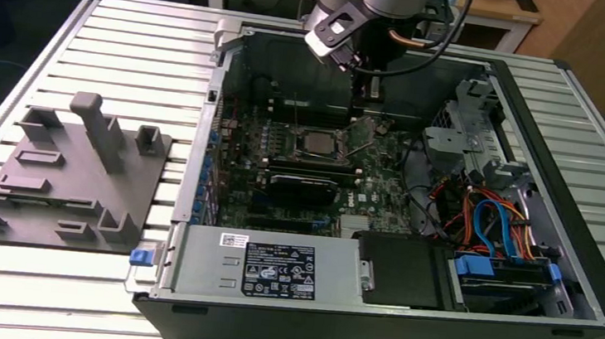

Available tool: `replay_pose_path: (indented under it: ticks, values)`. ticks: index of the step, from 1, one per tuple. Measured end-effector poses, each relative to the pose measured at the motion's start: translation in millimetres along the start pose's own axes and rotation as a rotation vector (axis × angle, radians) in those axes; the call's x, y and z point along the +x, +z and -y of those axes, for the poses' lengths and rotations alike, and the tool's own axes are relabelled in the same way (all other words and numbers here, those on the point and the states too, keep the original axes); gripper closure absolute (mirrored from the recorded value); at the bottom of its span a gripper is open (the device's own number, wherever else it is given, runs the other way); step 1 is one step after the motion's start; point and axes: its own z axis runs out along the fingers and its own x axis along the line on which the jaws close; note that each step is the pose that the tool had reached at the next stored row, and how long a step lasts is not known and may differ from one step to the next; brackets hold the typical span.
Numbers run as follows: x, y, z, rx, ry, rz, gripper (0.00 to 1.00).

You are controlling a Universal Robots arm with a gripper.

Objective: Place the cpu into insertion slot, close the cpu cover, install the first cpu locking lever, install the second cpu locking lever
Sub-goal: 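Close the cpu cover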

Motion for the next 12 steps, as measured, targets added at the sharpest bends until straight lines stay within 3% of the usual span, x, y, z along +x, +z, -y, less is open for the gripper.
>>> replay_pose_path:
  ticks: [12]
  values:
    - [0.0, 0.1, -6.1, 0.0000, 0.000, 0.0001, 0.90]
